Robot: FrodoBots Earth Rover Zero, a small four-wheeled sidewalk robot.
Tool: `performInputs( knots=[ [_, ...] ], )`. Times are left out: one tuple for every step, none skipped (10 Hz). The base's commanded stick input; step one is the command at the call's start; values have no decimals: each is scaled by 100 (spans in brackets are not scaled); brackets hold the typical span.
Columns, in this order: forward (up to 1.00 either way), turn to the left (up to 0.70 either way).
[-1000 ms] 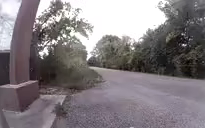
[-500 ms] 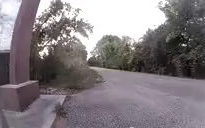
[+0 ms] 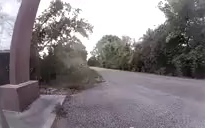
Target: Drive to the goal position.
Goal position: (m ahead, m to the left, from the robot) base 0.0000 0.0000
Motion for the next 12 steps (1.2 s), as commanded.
performInputs(
  knots=[
    [5, 0],
    [5, 0],
    [5, 0],
    [5, 0],
    [5, 0],
    [5, 0],
    [5, 0],
    [5, 0],
    [5, 0],
    [5, 0],
    [5, 0],
    [5, 0]
  ],
)
